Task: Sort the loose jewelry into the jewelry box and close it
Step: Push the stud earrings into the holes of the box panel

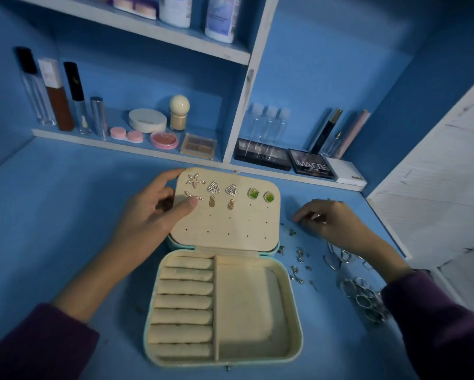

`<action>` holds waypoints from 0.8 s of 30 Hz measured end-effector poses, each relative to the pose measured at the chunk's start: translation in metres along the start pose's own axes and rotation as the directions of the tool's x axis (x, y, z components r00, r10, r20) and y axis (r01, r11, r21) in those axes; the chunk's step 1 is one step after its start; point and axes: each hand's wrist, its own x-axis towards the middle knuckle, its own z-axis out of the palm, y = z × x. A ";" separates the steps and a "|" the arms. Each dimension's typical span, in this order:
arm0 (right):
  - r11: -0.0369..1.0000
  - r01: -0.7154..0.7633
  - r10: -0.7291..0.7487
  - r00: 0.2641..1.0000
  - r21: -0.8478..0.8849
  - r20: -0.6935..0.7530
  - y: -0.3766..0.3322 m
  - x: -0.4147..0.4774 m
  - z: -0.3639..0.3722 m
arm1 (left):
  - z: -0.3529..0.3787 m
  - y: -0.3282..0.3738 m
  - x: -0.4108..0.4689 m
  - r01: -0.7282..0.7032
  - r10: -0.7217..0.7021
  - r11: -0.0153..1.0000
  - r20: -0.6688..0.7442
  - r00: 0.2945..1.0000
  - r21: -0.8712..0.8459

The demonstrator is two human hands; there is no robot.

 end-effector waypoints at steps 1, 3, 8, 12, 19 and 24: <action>1.000 0.008 -0.008 1.000 0.002 0.016 0.001 0.001 -0.001 | 0.000 0.000 0.000 -0.001 0.001 1.000 0.006 1.000 -0.009; 1.000 0.011 -0.011 0.999 0.013 0.039 0.001 0.002 -0.004 | -0.001 0.000 0.001 0.004 -0.004 1.000 0.006 1.000 -0.015; 0.999 0.010 -0.012 0.999 0.044 0.044 0.003 0.002 -0.006 | 0.001 0.000 0.001 0.004 -0.004 1.000 -0.010 1.000 -0.021; 0.998 0.022 -0.025 0.997 0.052 0.067 0.004 0.001 -0.006 | 0.000 0.000 0.001 0.002 -0.002 1.000 -0.007 1.000 -0.018; 0.999 0.050 -0.050 0.996 0.007 0.071 0.005 0.001 -0.006 | 0.000 -0.002 0.002 -0.001 0.001 1.000 0.015 1.000 -0.028; 0.999 0.046 -0.044 0.996 -0.026 0.079 0.006 0.002 -0.006 | 0.001 0.001 0.000 -0.004 0.004 1.000 0.012 1.000 -0.023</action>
